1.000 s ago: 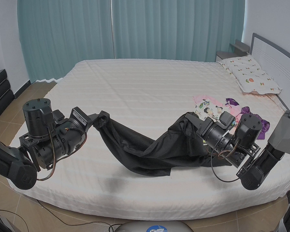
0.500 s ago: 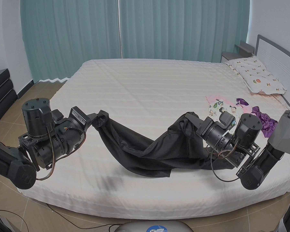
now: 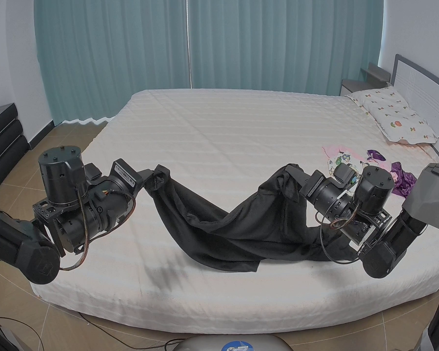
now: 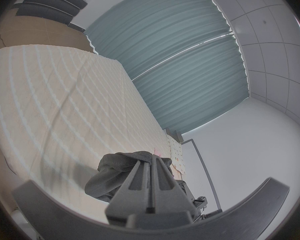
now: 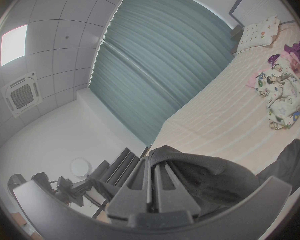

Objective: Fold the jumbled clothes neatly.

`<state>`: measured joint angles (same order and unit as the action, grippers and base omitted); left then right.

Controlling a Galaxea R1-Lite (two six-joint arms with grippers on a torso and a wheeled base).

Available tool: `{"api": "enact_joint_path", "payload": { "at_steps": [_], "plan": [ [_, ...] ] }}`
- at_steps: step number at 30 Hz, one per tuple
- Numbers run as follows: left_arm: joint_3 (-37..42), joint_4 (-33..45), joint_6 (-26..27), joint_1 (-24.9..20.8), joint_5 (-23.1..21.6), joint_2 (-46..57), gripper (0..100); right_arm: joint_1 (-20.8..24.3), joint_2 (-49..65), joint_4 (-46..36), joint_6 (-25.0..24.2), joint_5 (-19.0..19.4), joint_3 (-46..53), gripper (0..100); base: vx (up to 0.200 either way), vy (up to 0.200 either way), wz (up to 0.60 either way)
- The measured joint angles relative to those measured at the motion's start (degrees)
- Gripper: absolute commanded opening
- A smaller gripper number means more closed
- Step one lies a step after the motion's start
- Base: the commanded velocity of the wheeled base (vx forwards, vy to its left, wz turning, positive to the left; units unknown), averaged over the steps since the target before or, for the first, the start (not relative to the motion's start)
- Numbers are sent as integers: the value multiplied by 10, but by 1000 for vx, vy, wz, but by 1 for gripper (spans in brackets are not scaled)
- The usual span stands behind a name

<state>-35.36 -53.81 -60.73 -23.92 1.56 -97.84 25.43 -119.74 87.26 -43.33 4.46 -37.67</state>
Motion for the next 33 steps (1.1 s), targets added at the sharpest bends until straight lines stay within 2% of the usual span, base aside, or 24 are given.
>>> {"api": "enact_joint_path", "payload": {
  "at_steps": [10, 17, 22, 28, 33],
  "plan": [
    [26, 12, 0, -2, 1, 15, 0, 3, 67, 2, 7, -3, 97, 0, -200, 0, 0],
    [43, 53, 0, -11, 3, 76, 0, 35, 151, 4, 14, -28, 179, 0, -200, 0, 0],
    [39, 101, 1, -21, 5, 132, 0, 61, 229, -9, 21, -45, 204, 0, 0, 0, 0],
    [-8, 155, 1, -29, 6, 185, 0, 83, 334, -100, 33, -56, 179, 0, 0, 0, 0],
    [-55, 175, 0, -26, 6, 206, 0, 84, 395, -210, 31, -56, 78, 0, 0, 0, 0]
  ]
}}
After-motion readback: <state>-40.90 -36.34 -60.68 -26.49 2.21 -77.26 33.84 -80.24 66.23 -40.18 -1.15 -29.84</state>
